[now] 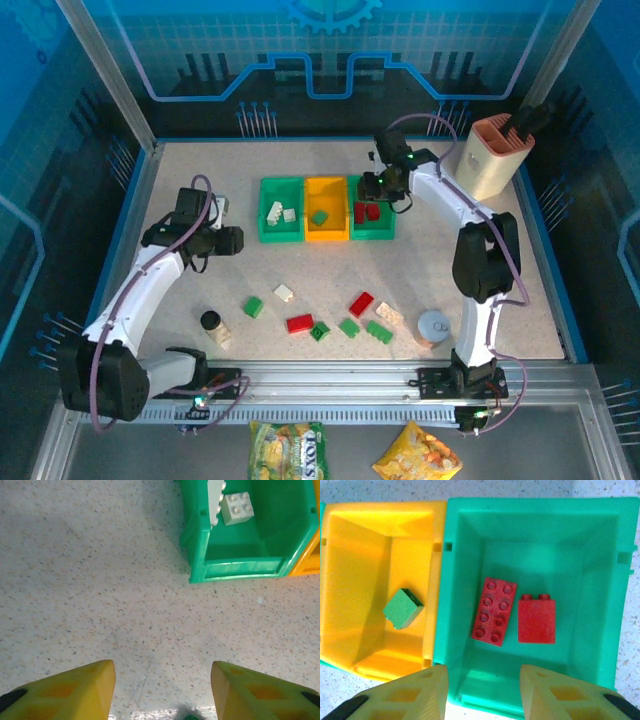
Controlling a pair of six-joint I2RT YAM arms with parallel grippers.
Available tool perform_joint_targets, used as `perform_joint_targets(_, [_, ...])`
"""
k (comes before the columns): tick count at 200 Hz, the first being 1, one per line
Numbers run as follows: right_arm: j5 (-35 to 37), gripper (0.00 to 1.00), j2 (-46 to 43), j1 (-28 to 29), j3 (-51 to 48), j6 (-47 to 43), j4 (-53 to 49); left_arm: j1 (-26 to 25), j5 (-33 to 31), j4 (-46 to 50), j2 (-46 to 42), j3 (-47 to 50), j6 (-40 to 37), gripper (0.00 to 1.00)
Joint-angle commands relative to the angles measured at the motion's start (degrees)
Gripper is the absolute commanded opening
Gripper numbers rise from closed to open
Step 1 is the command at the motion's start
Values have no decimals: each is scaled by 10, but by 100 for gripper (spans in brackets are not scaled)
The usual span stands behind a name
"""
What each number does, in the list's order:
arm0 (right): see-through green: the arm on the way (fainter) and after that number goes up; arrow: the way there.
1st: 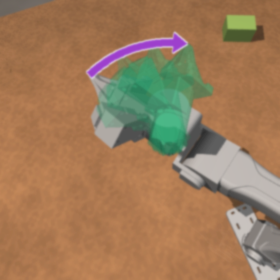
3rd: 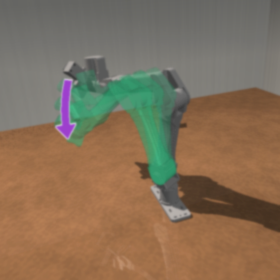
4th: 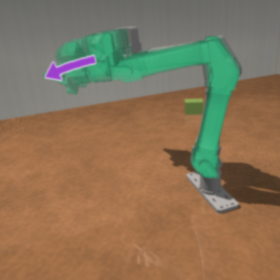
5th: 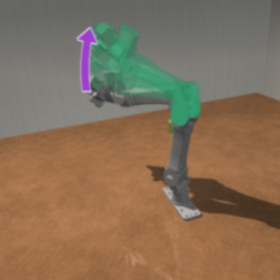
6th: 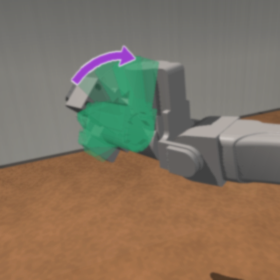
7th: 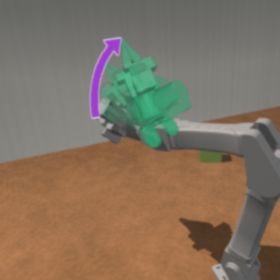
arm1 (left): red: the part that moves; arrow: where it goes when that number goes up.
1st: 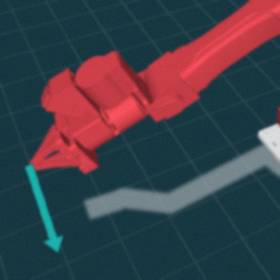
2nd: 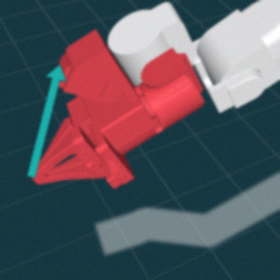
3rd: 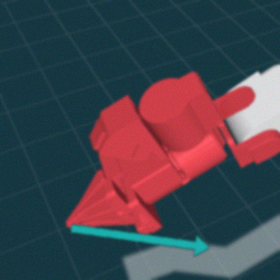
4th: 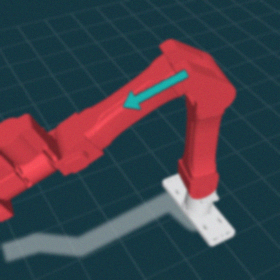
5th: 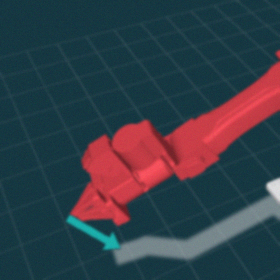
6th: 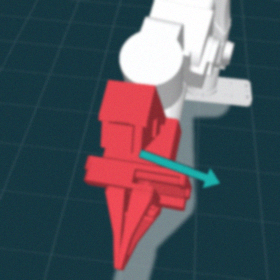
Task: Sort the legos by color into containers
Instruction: Place the lego in the container, then pick up the lego from the bottom-left of the table.
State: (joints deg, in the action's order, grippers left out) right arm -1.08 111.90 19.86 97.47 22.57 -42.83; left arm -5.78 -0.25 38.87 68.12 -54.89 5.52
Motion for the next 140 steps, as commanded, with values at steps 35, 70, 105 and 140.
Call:
perform_joint_targets(35, [-12, 43, -59, -4, -56, 9, 5, 2, 66, 65, 33, -35, 45, 56])
perform_joint_targets(70, [-14, 43, -76, -5, -79, 4, 11, -17, 56, 94, 32, -32, 78, 57])
perform_joint_targets(105, [-17, 43, -91, -10, -97, 1, 22, -58, 41, 106, 15, 1, 132, 60])
perform_joint_targets(140, [-35, 43, -94, -20, -101, -4, 27, -102, 18, 89, 6, 44, 182, 62])
